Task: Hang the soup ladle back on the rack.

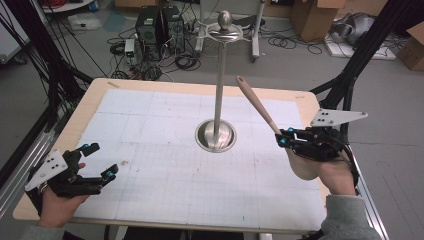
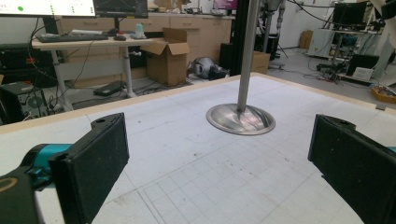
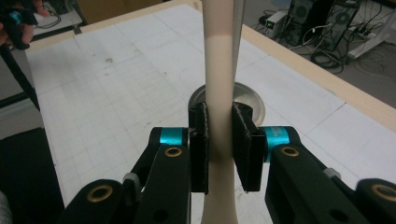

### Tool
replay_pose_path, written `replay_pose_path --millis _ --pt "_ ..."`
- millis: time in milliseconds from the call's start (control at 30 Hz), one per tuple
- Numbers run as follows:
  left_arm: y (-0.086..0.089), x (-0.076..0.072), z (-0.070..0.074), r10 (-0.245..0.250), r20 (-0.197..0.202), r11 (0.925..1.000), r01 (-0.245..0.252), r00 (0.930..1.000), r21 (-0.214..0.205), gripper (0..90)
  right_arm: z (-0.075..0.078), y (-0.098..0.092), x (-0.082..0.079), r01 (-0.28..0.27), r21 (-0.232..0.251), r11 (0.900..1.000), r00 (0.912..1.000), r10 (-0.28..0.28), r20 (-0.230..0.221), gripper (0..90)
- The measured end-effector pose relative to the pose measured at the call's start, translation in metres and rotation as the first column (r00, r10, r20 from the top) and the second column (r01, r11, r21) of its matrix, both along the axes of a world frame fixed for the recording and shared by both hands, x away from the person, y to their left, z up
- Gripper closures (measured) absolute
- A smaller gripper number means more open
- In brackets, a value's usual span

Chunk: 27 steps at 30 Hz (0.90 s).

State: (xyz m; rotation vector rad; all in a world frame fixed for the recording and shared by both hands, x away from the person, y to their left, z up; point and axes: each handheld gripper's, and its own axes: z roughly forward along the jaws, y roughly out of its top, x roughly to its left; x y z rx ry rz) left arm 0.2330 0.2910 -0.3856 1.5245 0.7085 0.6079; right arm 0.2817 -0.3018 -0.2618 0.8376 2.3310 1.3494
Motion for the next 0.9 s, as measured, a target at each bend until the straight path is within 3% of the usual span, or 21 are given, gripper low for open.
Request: replay_pose_path --millis 133,633,900 --pt "0.000 0.000 0.000 0.000 -0.002 1.0000 0.000 1.0000 -0.002 5.6 0.010 -0.006 -0.001 0.022 0.022 0.9995 0.9990 -0.022 0.038 78.0" --pt "0.000 0.000 -0.001 0.001 -0.005 1.0000 -0.001 1.0000 0.000 5.6 0.044 -0.008 0.008 0.047 0.041 0.9980 0.9937 -0.051 0.099 78.0" --pt "0.002 -0.001 -0.001 0.005 -0.003 1.0000 -0.005 1.0000 -0.004 5.6 0.047 -0.008 0.012 0.060 0.063 0.9962 0.9944 -0.065 0.083 78.0"
